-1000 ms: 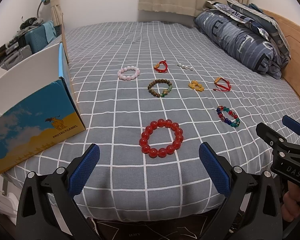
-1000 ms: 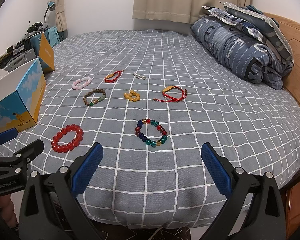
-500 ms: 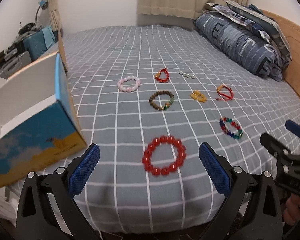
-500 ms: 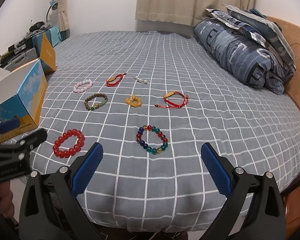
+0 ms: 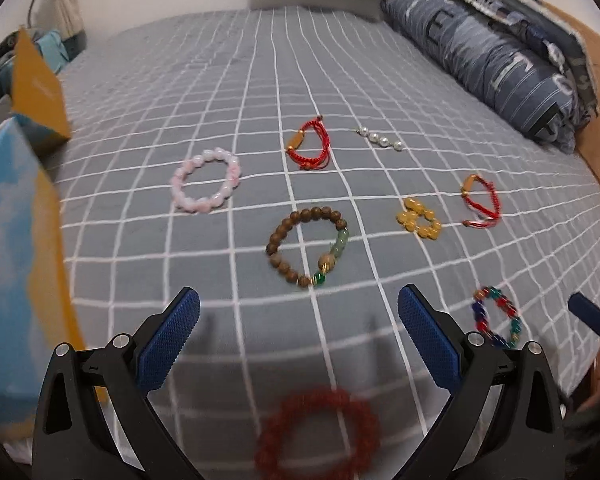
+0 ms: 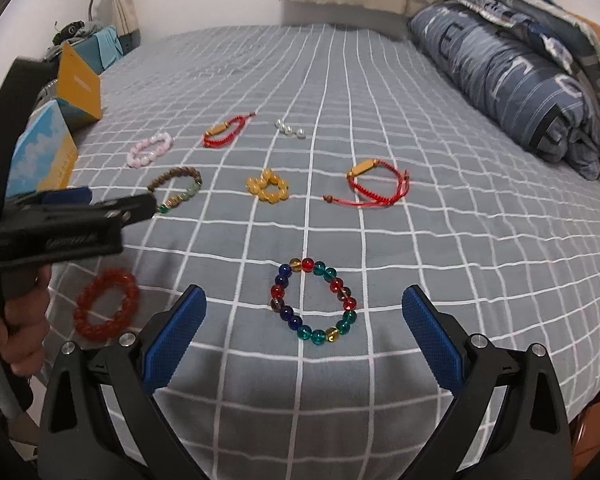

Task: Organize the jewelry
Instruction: 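Move the right tool to the multicolour bead bracelet while the left tool approaches the brown wooden bracelet, then close the right tool on the multicolour bracelet while the left tool grasps the brown wooden bracelet, lift both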

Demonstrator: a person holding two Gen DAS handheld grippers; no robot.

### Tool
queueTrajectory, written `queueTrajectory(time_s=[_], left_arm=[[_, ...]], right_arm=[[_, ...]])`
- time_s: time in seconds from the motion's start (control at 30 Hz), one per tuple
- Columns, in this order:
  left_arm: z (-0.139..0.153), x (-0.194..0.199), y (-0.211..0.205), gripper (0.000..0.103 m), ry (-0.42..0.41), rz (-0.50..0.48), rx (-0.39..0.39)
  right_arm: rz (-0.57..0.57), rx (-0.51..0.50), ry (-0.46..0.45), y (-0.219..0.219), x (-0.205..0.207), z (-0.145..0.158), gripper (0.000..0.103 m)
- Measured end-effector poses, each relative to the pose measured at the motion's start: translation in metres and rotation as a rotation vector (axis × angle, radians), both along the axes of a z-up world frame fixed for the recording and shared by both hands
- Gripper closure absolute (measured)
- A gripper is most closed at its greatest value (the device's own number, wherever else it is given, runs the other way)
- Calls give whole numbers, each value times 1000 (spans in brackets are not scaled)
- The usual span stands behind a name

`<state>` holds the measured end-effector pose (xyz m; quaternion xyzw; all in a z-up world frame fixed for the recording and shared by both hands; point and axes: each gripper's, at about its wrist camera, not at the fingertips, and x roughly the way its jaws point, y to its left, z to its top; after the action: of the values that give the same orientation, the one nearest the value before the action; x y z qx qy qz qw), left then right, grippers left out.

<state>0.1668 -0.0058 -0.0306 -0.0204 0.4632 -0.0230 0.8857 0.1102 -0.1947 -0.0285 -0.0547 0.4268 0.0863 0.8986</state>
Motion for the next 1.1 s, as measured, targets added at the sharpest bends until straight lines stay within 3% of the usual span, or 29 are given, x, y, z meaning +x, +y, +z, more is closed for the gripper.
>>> queueTrajectory(time_s=[0.37,0.5,0.67,0.9,1.0,1.1], left_arm=[[-33,57,-3,6,87,-4,-1],[-35,60,-5,8,87,-12,31],[-35,61,-9,22,74,-13,70],[-31,53,-9,43,57,-29,86],[-30,50,-10,56,56,-37,77],[-29,45,-9,79,58,-43,70]], right_arm=[[-29,20,95,-12,27,-30,13],[-12,23,128,-10,33,-37,25],[3,31,157,-6,36,-44,35],[24,53,179,-4,35,-42,64],[28,62,191,-5,35,-41,75],[25,63,196,-5,35,-41,86]])
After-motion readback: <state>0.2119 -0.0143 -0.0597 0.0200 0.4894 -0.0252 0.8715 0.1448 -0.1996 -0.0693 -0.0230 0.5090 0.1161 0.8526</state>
